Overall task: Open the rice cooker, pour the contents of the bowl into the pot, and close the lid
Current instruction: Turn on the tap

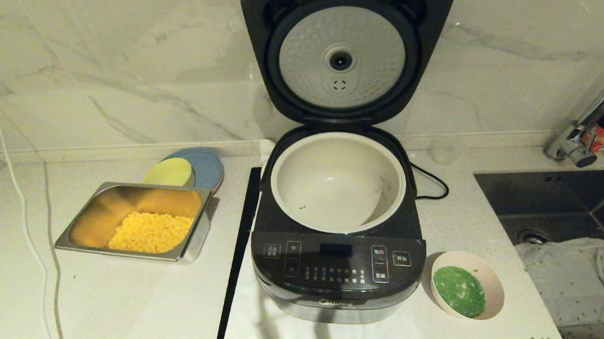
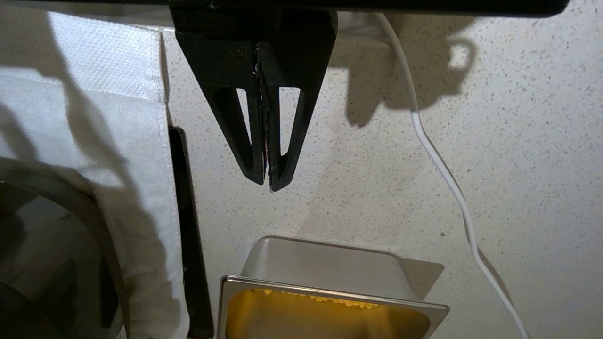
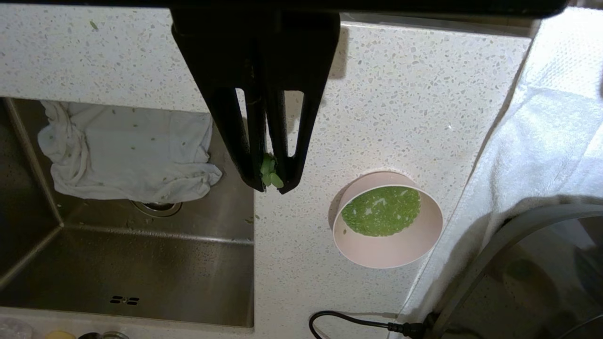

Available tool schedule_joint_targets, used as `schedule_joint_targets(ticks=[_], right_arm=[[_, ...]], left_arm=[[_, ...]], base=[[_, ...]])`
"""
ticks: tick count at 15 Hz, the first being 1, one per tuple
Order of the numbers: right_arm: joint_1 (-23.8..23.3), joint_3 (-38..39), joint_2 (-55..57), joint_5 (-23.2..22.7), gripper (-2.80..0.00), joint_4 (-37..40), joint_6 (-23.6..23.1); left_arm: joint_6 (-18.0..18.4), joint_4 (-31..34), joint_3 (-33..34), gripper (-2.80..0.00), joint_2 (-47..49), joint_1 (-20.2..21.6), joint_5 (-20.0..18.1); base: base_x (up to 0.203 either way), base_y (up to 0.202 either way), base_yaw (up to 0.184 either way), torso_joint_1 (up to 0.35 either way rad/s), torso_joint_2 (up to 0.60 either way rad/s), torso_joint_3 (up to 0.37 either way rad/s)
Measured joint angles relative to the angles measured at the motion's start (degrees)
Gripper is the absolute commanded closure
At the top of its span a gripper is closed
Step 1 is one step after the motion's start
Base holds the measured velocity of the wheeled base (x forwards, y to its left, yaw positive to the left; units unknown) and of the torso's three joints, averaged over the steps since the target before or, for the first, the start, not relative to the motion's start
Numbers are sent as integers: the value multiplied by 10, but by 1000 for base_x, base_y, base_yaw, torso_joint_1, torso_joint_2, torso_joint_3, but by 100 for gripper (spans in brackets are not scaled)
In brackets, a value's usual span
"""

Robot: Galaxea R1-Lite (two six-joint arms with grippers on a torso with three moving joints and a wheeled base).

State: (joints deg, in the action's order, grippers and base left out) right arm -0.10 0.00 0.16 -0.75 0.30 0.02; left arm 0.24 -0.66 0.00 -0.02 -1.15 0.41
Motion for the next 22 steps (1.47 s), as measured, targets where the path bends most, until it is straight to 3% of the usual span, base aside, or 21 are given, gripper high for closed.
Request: schedule_joint_targets(ticks=[3,6,11,17,22], right_arm=[[0,0,-1,0,0,0,0],[0,0,-1,1,0,3,-35],[-1,-14,-1,6,0,16,-36],[-6,-226,128,31,0,51,-40],[-23,-334,358,106,0,34,-74]], left_arm=[[0,0,0,0,0,0,0],[0,0,0,0,0,0,0],[0,0,0,0,0,0,0],[0,0,0,0,0,0,0],[0,0,0,0,0,0,0]], base=[[0,0,0,0,0,0],[0,0,0,0,0,0],[0,0,0,0,0,0],[0,0,0,0,0,0],[0,0,0,0,0,0]])
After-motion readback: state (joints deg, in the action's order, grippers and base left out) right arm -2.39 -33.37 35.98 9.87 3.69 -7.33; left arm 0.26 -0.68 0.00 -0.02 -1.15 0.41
